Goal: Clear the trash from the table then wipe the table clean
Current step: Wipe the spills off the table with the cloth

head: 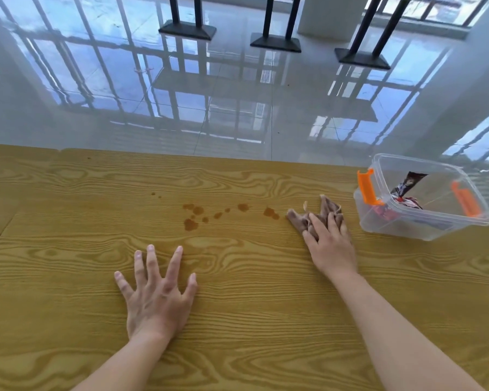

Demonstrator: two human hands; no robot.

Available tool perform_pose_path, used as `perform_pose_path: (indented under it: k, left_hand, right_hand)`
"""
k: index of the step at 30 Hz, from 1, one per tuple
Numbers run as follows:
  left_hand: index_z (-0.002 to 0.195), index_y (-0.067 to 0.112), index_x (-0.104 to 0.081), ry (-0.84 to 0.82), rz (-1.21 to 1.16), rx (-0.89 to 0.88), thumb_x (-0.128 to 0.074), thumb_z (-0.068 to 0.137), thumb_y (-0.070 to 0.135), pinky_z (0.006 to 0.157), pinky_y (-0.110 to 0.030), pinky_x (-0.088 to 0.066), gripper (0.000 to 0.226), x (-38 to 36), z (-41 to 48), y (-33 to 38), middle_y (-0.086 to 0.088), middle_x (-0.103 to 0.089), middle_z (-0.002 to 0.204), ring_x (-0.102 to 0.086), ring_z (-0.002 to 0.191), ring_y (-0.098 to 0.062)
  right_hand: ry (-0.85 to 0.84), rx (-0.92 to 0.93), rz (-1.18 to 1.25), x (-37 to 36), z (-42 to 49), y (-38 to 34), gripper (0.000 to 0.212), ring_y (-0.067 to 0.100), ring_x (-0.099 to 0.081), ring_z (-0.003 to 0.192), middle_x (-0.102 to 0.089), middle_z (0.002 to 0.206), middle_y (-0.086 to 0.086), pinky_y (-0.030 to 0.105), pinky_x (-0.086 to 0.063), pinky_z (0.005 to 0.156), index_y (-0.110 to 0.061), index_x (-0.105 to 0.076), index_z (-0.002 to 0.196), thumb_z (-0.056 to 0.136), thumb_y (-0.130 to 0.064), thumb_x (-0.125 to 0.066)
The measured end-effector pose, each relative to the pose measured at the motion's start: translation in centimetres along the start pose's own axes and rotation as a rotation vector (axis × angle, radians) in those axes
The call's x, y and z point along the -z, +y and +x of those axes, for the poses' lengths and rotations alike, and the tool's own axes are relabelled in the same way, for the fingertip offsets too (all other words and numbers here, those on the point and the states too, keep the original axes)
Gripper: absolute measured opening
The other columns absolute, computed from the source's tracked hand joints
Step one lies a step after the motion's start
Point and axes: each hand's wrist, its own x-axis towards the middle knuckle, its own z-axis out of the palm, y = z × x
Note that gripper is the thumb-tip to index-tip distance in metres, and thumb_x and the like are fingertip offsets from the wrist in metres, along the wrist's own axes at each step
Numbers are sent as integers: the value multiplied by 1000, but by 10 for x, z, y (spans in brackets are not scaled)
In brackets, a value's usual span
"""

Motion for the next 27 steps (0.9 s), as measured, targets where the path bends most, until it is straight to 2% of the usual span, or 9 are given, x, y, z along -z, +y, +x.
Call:
perform_pose_path:
  k: [3,7,10,12,14,17,19,24,27]
  left_hand:
    - [152,50,-5,-4,-12,-7,-7,85,75,116,-64,7,71,1,-1,0,-9,1,165,10,151,-29]
    - [152,49,-5,-10,-8,-5,-7,86,75,116,-65,6,72,4,-2,1,-9,1,165,9,150,-29]
    - [153,49,-4,-20,-6,-7,-7,86,75,115,-65,6,72,4,-2,1,-9,2,165,10,151,-29]
    - [152,49,-5,-13,-10,-7,-6,85,75,116,-65,6,72,4,-1,0,-9,1,165,9,151,-29]
    - [152,49,-6,0,-13,-6,-6,85,75,116,-64,6,72,4,-2,0,-9,0,165,9,151,-29]
    - [152,49,-6,2,-14,-4,-6,86,75,116,-63,8,71,3,-2,1,-9,2,165,11,150,-28]
    - [152,49,-5,-4,-14,-7,-6,85,74,116,-63,9,71,5,-2,1,-9,3,165,12,150,-28]
    - [152,49,-4,-25,-18,-3,-6,85,74,116,-64,9,72,8,-3,4,-9,5,165,13,150,-29]
    - [152,49,-5,-26,-10,-1,-6,85,74,116,-64,8,72,8,-2,3,-9,4,165,13,150,-29]
  right_hand:
    - [0,29,6,0,5,-17,54,31,-2,151,-12,165,1,47,-7,122,-46,-23,151,99,-58,-28]
    - [74,334,-29,-27,-78,-5,53,23,-6,152,-24,162,-4,44,-17,121,-45,-28,150,99,-60,-28]
    - [23,454,-91,-30,-97,12,55,22,-8,152,-26,161,-3,44,-23,120,-43,-25,151,99,-62,-24]
    - [45,385,-118,-22,-67,14,57,26,-12,151,-29,160,3,46,-21,120,-39,-30,151,99,-61,-27]
    - [73,227,-110,-10,-24,5,57,31,-10,150,-24,162,8,48,-16,121,-39,-28,151,98,-60,-27]
    - [-8,14,-25,-2,25,-16,55,33,-1,151,-8,166,4,49,-5,122,-45,-18,152,99,-60,-21]
    - [-6,7,-4,-5,24,-27,54,33,-1,151,-7,166,0,48,-2,122,-47,-16,152,100,-59,-19]
    - [76,433,-64,-37,-79,-24,52,26,-1,152,-19,163,-4,47,-15,121,-48,-21,151,101,-62,-22]
    - [31,527,-88,-33,-73,-10,54,23,-5,152,-25,162,-3,46,-21,120,-45,-25,151,100,-63,-25]
